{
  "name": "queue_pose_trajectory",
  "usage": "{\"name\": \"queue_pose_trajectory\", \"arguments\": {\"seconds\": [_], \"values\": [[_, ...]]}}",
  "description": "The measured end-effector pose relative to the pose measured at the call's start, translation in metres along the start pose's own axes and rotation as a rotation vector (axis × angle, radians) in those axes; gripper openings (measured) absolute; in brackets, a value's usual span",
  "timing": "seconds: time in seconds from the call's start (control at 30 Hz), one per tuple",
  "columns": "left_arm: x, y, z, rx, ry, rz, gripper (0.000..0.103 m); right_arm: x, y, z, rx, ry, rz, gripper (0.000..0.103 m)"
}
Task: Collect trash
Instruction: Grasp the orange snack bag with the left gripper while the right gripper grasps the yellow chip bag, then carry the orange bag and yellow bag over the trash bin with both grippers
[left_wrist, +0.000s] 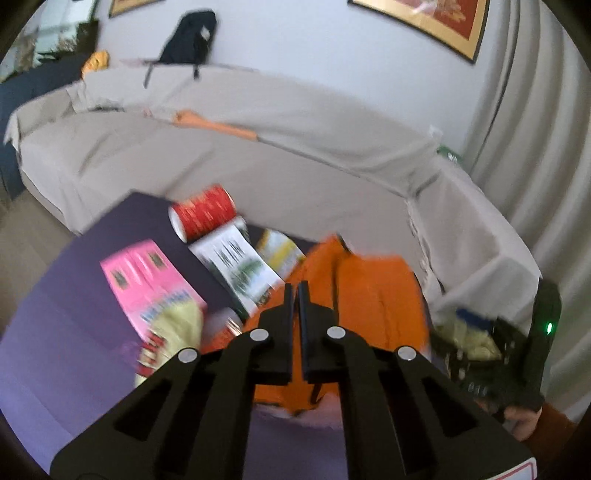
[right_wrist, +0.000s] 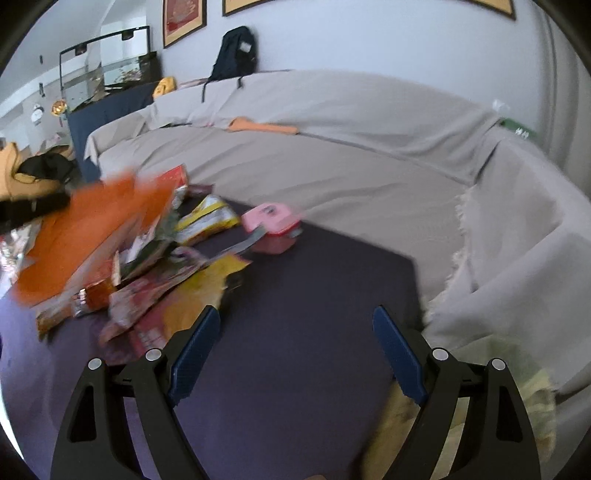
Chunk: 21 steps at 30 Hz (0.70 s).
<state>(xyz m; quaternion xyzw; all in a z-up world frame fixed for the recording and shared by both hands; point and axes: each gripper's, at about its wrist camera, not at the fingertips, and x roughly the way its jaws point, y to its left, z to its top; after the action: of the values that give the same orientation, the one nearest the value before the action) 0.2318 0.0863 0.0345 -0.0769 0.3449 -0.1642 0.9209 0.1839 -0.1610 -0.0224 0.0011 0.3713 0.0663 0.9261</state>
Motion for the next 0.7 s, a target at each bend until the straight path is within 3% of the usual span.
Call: {"name": "queue_pose_trajectory", "arguments": {"seconds": [0.23,0.43,0.5,0.57,0.63,0.7], "values": [[0.009,0.029,0.003,-0.037,0.016,0.016,0.002,0.022,0.025,0.011,-0.010,0.052,0.094,0.081],[0.014,0.044,-0.006,-0.063,0.045,0.001,0.004,0.077,0.038,0.029,0.005,0.134,0.100,0.064],[0.016,0.048,-0.010,-0.061,0.052,0.016,0.014,0.093,0.038,0.031,0.024,0.177,0.122,0.051],[0.017,0.051,-0.013,-0.073,0.058,0.030,0.027,0.102,0.037,0.030,0.042,0.217,0.191,0.022],[0.018,0.056,-0.014,-0.104,0.050,0.049,0.041,0.102,0.037,0.029,0.044,0.232,0.252,0.017],[0.022,0.059,-0.015,-0.125,0.045,0.072,0.051,0.091,0.036,0.029,0.020,0.207,0.246,0.012]]}}
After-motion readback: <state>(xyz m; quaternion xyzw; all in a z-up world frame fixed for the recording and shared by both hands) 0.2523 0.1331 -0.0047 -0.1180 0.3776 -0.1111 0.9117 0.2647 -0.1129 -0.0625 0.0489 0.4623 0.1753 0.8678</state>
